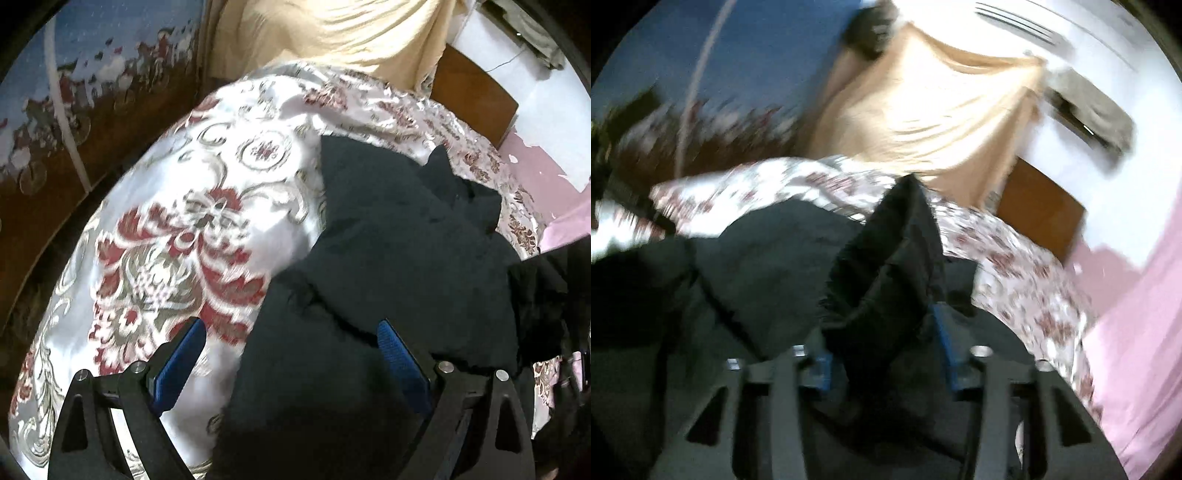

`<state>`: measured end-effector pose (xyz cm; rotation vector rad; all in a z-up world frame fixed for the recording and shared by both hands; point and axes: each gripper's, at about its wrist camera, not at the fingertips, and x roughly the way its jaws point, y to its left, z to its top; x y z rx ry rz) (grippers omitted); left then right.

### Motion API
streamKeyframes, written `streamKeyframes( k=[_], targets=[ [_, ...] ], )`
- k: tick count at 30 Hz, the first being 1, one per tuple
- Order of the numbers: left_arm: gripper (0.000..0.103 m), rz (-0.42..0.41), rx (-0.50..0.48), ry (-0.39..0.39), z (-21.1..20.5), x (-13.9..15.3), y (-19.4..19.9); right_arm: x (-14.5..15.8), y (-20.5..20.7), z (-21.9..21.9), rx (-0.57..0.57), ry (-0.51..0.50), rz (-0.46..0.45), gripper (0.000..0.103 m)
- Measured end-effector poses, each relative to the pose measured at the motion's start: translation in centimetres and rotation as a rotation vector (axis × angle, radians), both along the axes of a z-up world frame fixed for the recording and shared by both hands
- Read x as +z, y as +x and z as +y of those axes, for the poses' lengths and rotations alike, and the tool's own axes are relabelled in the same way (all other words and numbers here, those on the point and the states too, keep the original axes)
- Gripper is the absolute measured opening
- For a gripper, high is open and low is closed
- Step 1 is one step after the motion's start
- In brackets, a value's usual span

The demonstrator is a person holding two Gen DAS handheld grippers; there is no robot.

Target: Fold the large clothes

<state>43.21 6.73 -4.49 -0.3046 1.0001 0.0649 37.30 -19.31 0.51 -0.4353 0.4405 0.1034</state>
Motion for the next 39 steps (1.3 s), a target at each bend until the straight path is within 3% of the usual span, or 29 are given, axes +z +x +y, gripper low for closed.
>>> streamKeyframes(
  k=[4, 8, 11, 15, 17, 21, 23, 26, 30, 35, 39],
  targets=[
    [0.094, -0.007, 0.004, -0.04, -1.4, -0.2, 1.3, 1.0, 0.2, -7.1, -0.125, 0.186, -0.01, 0.027],
    [0.094, 0.001, 0.02, -0.038, -3.0, -1.1, 2.2, -1.0, 1.1, -14.2, -0.275, 0.325, 0.057, 0.028],
    [0.094, -0.01, 0.007, 0.008, -4.2, -1.4, 2.6, -3.3, 1.9, -18.5, -0.406, 0.358, 0.118, 0.056],
    [0.094, -0.073, -0.044, 0.099, -6.3, -1.0, 2.9, -4.7, 0.2, -23.1, -0.619, 0.428, 0.095, 0.061],
    [0.094, -0.1, -0.063, 0.13, -7.5, -0.8, 3.1, -4.3, 0.2, -23.3, -0.584, 0.455, 0.075, 0.061],
    [0.094, -0.129, -0.084, 0.154, -9.3, -0.9, 3.9, -3.9, 1.2, -19.6, -0.278, 0.501, 0.11, 0.061],
    [0.094, -0.134, -0.096, 0.183, -10.2, -1.3, 4.5, -4.5, 2.6, -17.7, -0.2, 0.473, 0.163, 0.061],
    [0.094, -0.135, -0.103, 0.228, -10.7, -2.3, 5.3, -6.1, 5.8, -15.9, -0.169, 0.414, 0.261, 0.06],
    [0.103, -0.131, -0.1, 0.2, -10.2, -3.7, 5.9, -8.5, 9.4, -15.7, -0.179, 0.38, 0.363, 0.06],
    [0.103, -0.167, -0.13, 0.186, -10.1, -5.1, 6.0, -10.7, 10.4, -16.8, -0.192, 0.462, 0.379, 0.061],
    [0.103, -0.182, -0.138, 0.174, -10.1, -5.8, 6.1, -11.6, 10.5, -16.4, -0.194, 0.464, 0.375, 0.061]
  ],
)
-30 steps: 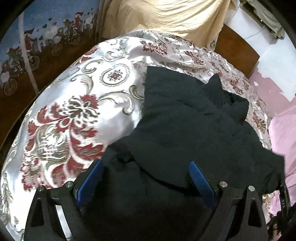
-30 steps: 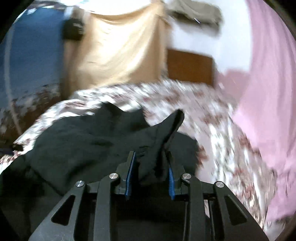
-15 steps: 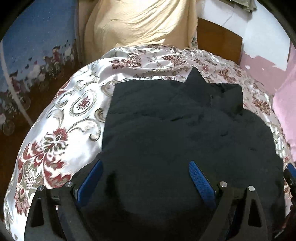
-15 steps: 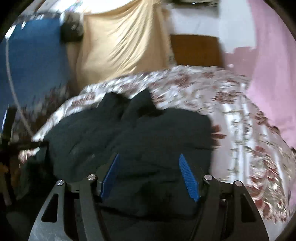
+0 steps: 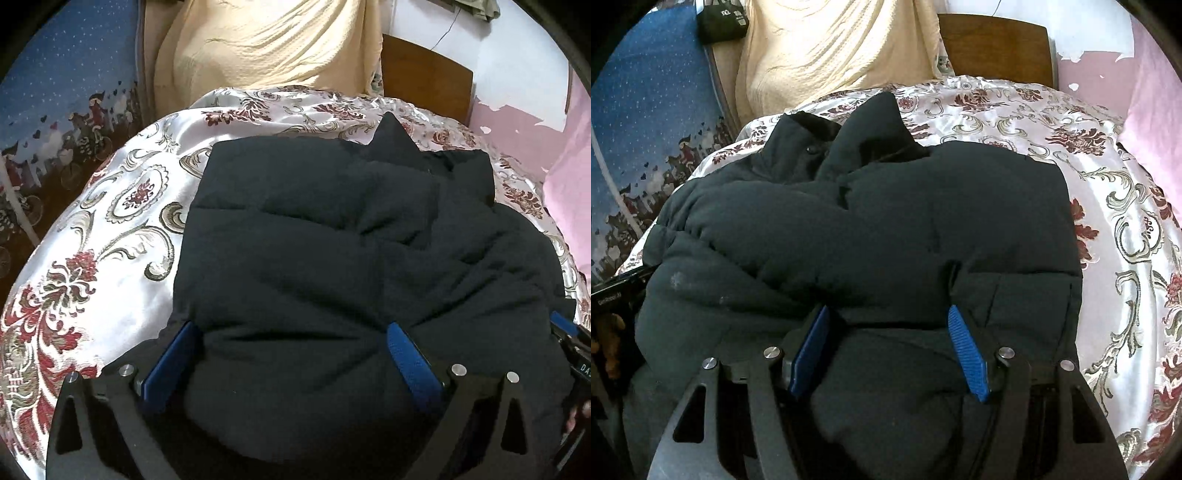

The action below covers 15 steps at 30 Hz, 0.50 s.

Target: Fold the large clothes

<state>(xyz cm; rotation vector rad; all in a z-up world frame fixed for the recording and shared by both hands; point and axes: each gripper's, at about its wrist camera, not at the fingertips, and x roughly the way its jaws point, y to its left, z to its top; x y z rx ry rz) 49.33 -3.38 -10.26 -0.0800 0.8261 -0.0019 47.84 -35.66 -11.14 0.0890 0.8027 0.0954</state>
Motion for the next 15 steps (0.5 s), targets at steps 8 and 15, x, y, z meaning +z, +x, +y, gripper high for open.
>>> streamKeyframes(
  k=[8, 15],
  targets=[
    [0.103, -0.021, -0.005, 0.011, -0.15, -0.55, 0.02, -0.89, 0.37, -0.19, 0.001, 0.021, 0.004, 0.062],
    [0.103, -0.024, -0.005, 0.006, -0.13, -0.75, 0.06, -1.07, 0.58, 0.15, -0.009, -0.004, 0.008, 0.063]
  ],
)
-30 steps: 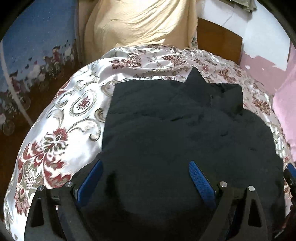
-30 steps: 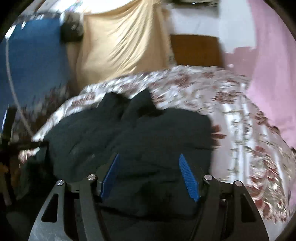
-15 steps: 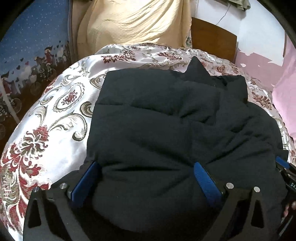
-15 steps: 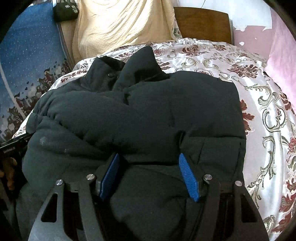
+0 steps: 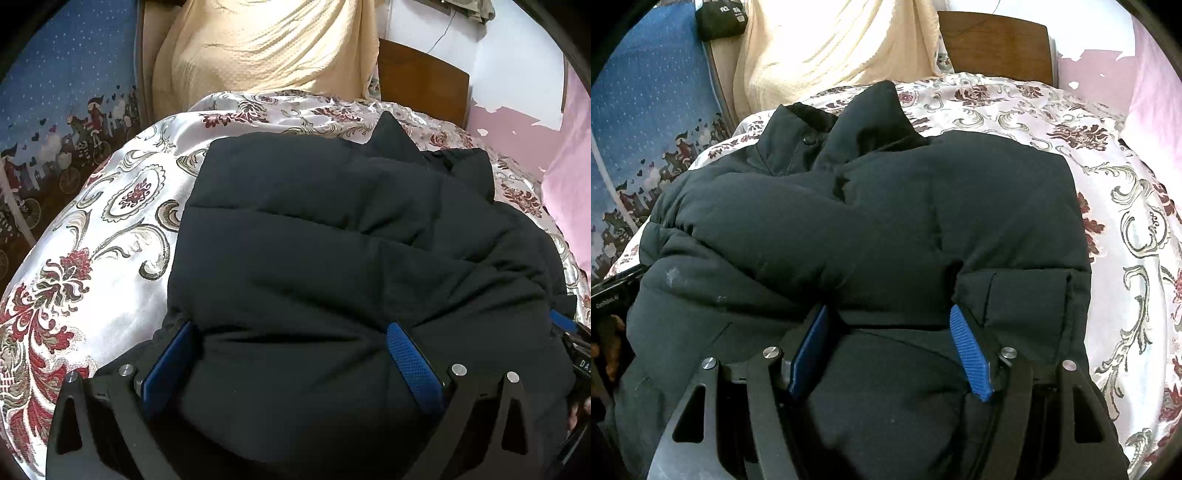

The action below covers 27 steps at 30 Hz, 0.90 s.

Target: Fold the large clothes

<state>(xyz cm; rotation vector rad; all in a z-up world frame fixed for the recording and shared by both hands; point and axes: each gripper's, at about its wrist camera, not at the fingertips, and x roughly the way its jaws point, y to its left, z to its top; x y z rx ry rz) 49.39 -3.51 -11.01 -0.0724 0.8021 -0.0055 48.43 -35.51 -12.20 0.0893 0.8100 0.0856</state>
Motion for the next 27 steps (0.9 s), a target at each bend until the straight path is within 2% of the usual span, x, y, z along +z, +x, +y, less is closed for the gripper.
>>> streamKeyframes(
  k=[9, 19, 27],
  targets=[
    [0.103, -0.005, 0.001, -0.018, 0.12, 0.1, -0.09, 0.12, 0.08, 0.11, -0.002, 0.003, -0.001, 0.064],
    [0.103, -0.007, 0.0, -0.033, 0.25, 0.12, -0.14, 0.29, -0.13, 0.02, 0.032, 0.05, -0.01, 0.077],
    [0.103, -0.01, -0.003, -0.044, 0.28, 0.07, -0.29, 0.31, -0.29, 0.36, 0.035, 0.049, -0.008, 0.08]
  ],
)
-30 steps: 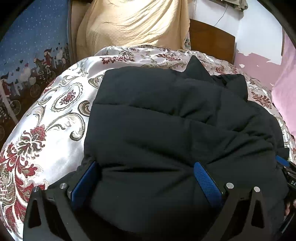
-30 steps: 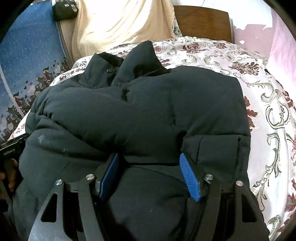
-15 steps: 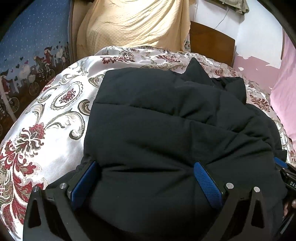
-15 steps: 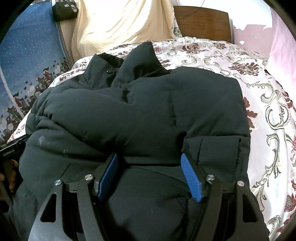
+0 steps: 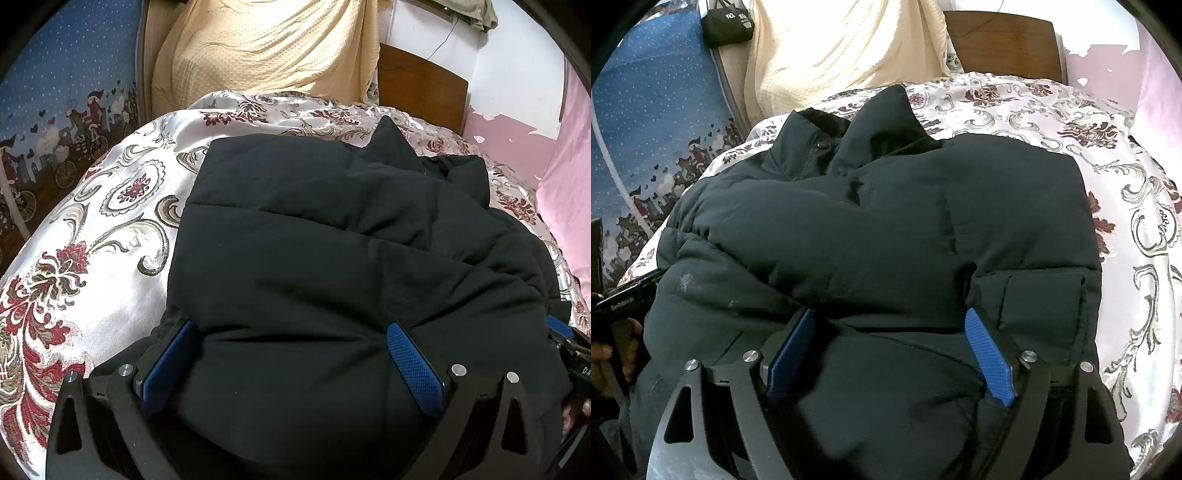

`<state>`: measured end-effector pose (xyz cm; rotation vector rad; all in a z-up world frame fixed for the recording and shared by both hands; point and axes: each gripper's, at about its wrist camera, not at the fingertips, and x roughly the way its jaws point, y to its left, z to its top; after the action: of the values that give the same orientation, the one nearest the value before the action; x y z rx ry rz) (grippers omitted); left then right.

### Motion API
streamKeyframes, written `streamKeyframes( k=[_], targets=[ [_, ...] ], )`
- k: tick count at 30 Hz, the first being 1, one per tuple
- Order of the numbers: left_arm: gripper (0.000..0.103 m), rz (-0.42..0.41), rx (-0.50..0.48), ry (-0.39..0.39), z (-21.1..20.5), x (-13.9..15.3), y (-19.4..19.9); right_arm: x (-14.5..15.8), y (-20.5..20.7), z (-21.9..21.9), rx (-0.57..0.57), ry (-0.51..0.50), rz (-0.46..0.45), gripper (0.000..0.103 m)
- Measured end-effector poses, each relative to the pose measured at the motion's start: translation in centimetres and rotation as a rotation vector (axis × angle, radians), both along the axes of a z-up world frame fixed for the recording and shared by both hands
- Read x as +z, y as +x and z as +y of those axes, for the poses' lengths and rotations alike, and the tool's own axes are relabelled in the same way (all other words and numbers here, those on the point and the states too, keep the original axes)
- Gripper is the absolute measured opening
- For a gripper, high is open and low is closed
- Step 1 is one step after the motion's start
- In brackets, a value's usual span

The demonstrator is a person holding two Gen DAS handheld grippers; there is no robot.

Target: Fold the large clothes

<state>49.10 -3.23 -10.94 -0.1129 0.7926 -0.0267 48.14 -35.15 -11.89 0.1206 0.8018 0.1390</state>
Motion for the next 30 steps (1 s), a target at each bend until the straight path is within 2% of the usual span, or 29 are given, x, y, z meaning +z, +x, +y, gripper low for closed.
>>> streamKeyframes(
  k=[11, 14, 16, 17, 19, 21, 23, 25, 29, 30],
  targets=[
    [0.103, 0.005, -0.005, -0.016, 0.2, 0.0, 0.0, 0.1, 0.1, 0.3, -0.007, -0.035, 0.008, 0.081],
    [0.103, 0.054, -0.061, -0.056, 1.0, 0.8, 0.4, 0.5, 0.2, 0.1, -0.001, -0.02, 0.034, 0.083],
    [0.103, 0.114, -0.115, -0.056, 1.8, 2.0, 1.2, 1.3, 0.6, 0.0, 0.028, -0.003, 0.093, 0.092],
    [0.103, 0.118, -0.108, -0.045, 2.2, 2.5, 1.4, 1.9, 0.7, 0.0, 0.043, 0.001, 0.114, 0.094],
    [0.103, 0.082, -0.083, -0.021, 3.3, 4.3, 2.0, 4.1, 0.6, -0.3, 0.07, 0.004, 0.094, 0.101],
    [0.103, 0.042, -0.086, -0.02, 3.8, 5.8, 3.2, 6.0, 1.3, -0.5, 0.069, -0.009, 0.074, 0.101],
    [0.103, 0.019, -0.092, -0.031, 3.7, 7.1, 5.3, 7.3, 2.8, -0.9, 0.045, -0.003, 0.068, 0.101],
    [0.103, 0.023, -0.097, -0.048, 3.0, 8.3, 8.3, 8.2, 5.9, -1.6, -0.017, 0.045, 0.08, 0.101],
    [0.103, 0.011, -0.107, -0.103, 0.5, 10.0, 14.2, 9.1, 13.2, -2.5, -0.154, 0.184, 0.106, 0.101],
    [0.103, 0.014, -0.106, -0.143, -0.4, 10.3, 16.3, 9.1, 14.5, -2.3, -0.184, 0.206, 0.109, 0.101]
  ],
)
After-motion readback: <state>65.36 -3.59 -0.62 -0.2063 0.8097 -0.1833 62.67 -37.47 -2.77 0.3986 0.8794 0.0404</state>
